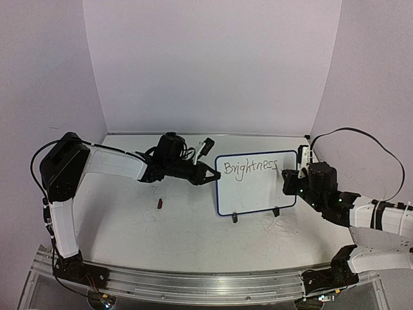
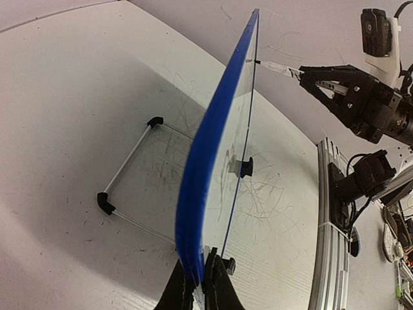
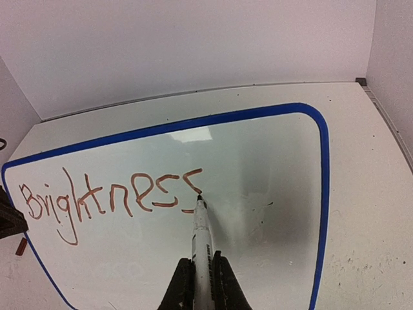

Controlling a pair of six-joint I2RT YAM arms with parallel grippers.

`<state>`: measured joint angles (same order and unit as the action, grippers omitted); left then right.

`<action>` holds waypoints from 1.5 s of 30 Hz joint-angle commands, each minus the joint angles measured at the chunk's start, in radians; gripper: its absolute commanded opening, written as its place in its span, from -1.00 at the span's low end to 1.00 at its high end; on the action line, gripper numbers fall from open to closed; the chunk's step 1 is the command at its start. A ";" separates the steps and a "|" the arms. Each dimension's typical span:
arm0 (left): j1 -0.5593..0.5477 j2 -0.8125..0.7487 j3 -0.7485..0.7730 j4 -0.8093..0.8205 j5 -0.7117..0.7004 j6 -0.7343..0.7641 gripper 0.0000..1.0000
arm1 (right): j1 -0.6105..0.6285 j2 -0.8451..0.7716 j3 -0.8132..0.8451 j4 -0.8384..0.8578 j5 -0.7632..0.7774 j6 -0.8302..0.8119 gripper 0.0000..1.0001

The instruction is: Write a sentence on the whiteboard

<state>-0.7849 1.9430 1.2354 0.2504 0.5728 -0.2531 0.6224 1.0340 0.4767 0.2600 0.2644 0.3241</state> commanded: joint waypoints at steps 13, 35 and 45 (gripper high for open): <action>-0.004 -0.002 -0.012 -0.103 -0.094 0.043 -1.00 | -0.004 -0.018 0.018 -0.008 0.017 0.009 -1.00; -0.004 -0.012 -0.022 -0.103 -0.096 0.043 -1.00 | -0.004 0.044 0.035 0.070 0.046 -0.026 -1.00; -0.004 -0.010 -0.020 -0.104 -0.100 0.043 -1.00 | -0.004 -0.077 0.049 -0.003 -0.035 -0.035 -1.00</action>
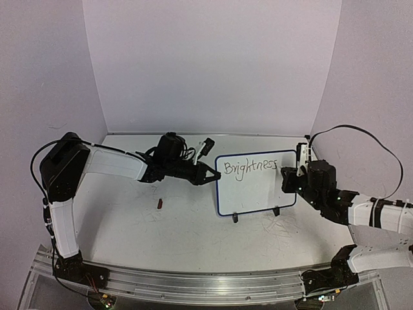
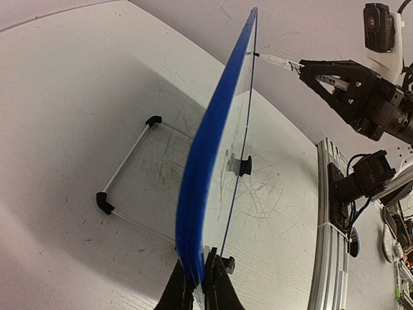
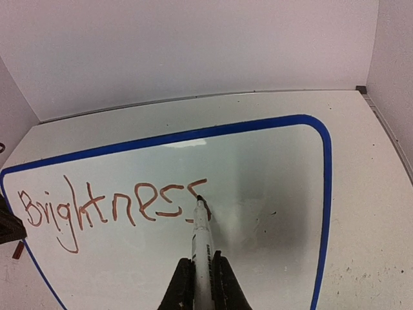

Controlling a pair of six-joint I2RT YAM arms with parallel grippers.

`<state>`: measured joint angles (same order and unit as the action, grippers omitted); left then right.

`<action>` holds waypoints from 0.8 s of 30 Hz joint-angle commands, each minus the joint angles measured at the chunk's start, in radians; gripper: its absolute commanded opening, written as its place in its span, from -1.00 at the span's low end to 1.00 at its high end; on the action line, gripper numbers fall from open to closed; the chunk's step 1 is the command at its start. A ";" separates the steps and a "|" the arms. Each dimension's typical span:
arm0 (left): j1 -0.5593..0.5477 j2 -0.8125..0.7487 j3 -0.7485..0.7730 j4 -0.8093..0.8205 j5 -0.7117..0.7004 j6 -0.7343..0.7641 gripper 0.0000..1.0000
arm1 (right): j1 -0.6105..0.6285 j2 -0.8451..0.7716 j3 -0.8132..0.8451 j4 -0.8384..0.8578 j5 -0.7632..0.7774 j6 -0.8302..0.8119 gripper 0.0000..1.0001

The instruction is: Write a sentence on the whiteboard

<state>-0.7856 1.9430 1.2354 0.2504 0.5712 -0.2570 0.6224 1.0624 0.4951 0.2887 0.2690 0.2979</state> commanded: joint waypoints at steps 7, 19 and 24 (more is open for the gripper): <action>-0.003 -0.019 -0.039 -0.103 -0.118 0.064 -1.00 | -0.005 -0.356 -0.064 -0.098 0.038 -0.150 -1.00; -0.007 -0.025 -0.034 -0.107 -0.157 0.059 -1.00 | -0.006 -0.199 0.056 -0.184 0.064 -0.129 -1.00; -0.009 -0.023 -0.029 -0.109 -0.165 0.064 -1.00 | -0.005 -0.276 0.024 -0.189 0.058 -0.149 -1.00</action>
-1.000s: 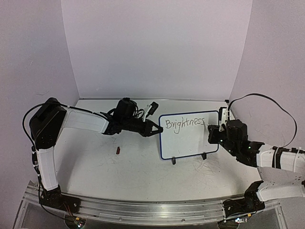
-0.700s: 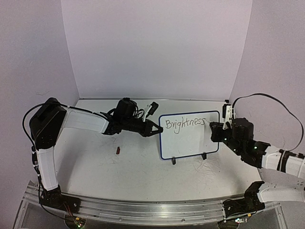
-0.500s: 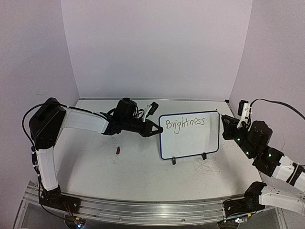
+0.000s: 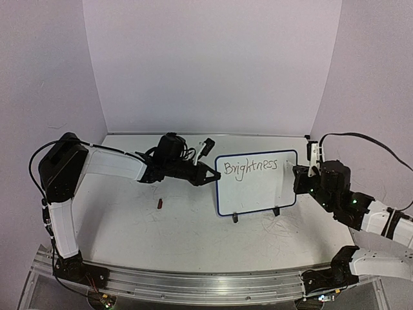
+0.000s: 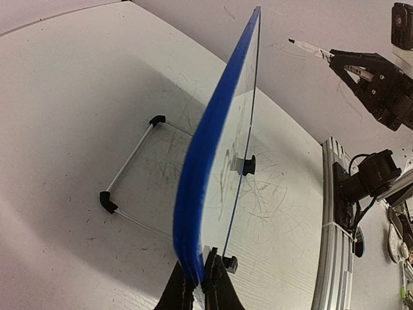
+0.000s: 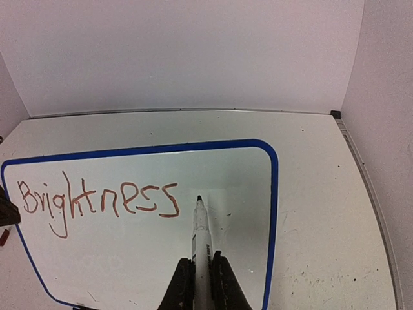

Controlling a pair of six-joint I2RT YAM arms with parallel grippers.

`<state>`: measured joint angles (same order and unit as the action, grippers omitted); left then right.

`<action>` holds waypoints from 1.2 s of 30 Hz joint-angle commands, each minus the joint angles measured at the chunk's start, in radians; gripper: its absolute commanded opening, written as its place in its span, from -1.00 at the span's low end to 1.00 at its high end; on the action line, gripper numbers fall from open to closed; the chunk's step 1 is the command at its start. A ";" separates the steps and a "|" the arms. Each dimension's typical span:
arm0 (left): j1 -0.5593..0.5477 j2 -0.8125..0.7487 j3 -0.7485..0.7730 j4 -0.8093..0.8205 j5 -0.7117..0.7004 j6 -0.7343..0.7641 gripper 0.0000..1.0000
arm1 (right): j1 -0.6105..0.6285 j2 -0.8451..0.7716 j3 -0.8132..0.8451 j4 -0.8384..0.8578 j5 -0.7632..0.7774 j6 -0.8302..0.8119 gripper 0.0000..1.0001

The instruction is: Write a sentence on the whiteboard

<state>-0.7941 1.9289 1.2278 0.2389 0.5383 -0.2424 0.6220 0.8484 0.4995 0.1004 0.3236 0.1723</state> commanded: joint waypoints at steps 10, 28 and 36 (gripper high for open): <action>-0.005 -0.007 -0.013 -0.097 -0.136 0.049 -1.00 | -0.004 -0.047 0.022 -0.002 -0.089 -0.047 -1.00; -0.015 -0.006 -0.013 -0.098 -0.155 0.048 -1.00 | -0.004 -0.032 0.000 0.024 -0.142 -0.060 -1.00; -0.018 -0.001 -0.005 -0.098 -0.160 0.035 -1.00 | -0.004 -0.028 -0.003 0.033 -0.171 -0.062 -1.00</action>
<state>-0.8103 1.9244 1.2278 0.2356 0.5035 -0.2432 0.6220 0.8181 0.4992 0.0898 0.1810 0.1265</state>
